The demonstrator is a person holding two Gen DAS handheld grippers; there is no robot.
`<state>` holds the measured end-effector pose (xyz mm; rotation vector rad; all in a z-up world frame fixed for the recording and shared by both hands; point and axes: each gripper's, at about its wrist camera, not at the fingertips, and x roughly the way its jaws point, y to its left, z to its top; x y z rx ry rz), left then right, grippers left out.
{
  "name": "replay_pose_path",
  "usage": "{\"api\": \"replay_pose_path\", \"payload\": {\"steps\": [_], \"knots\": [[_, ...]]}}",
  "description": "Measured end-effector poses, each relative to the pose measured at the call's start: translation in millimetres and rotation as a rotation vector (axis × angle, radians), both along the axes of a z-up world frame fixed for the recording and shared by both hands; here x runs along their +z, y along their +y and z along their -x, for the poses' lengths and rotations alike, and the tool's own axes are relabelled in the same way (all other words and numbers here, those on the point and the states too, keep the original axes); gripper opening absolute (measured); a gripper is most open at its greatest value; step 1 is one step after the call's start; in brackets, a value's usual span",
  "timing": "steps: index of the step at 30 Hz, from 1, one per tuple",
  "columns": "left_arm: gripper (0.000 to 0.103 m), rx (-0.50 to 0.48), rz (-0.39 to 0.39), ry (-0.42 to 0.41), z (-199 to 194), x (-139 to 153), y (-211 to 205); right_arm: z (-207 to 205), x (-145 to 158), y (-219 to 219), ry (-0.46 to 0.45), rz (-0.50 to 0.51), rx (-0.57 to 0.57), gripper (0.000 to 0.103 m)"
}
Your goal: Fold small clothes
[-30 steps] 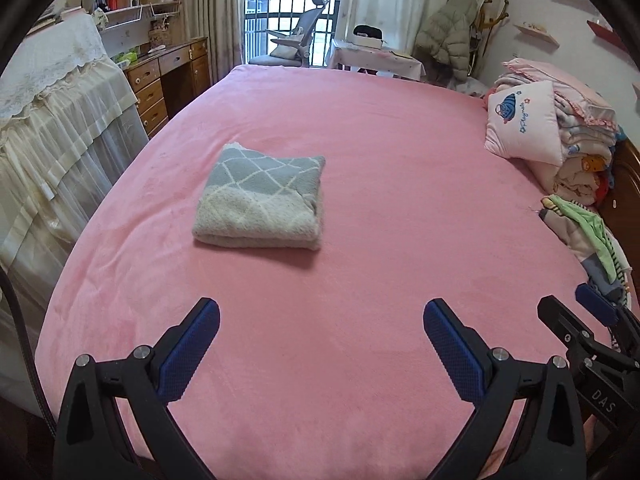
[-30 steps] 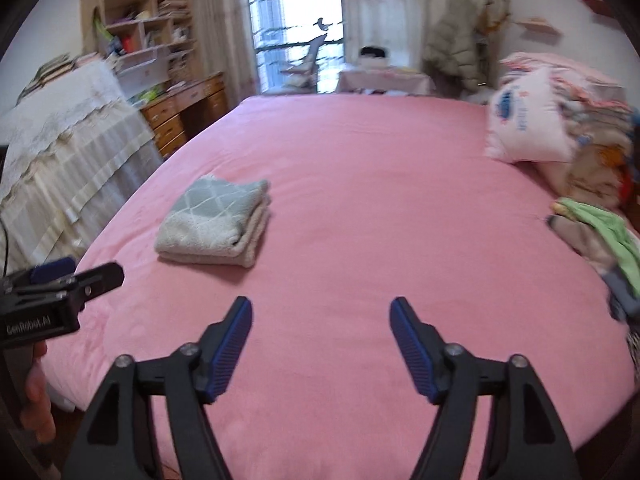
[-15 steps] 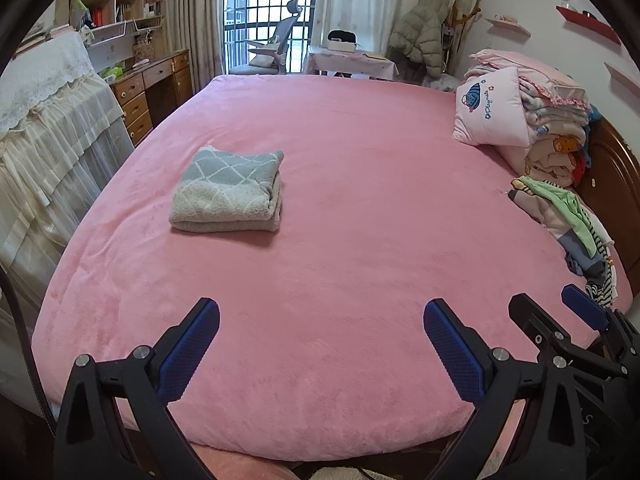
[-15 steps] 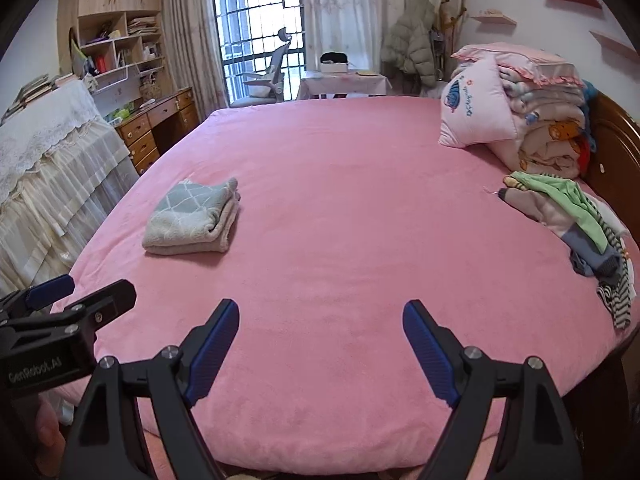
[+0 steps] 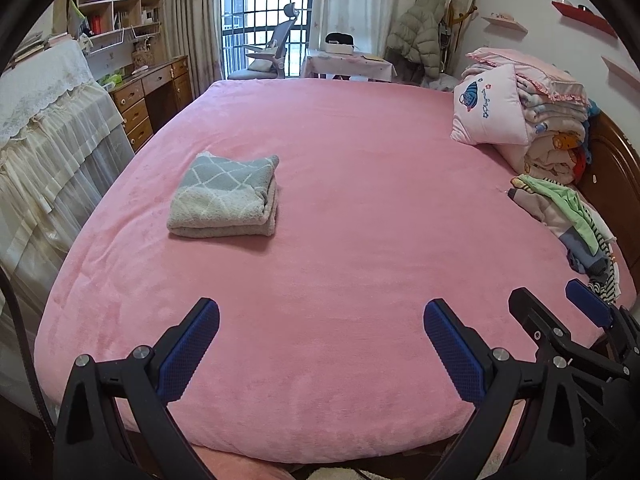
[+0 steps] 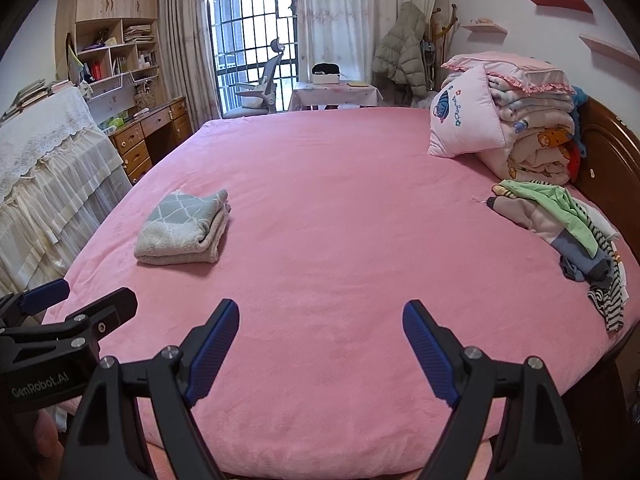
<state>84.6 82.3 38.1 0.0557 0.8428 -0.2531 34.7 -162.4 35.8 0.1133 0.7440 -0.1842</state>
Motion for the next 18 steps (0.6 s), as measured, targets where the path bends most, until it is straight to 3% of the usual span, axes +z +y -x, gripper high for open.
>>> {"api": "replay_pose_path", "payload": {"steps": [18], "knots": [[0.102, -0.02, -0.003, -0.014, -3, 0, -17, 3, 4, -16, -0.008, 0.028, -0.046, 0.085]]}}
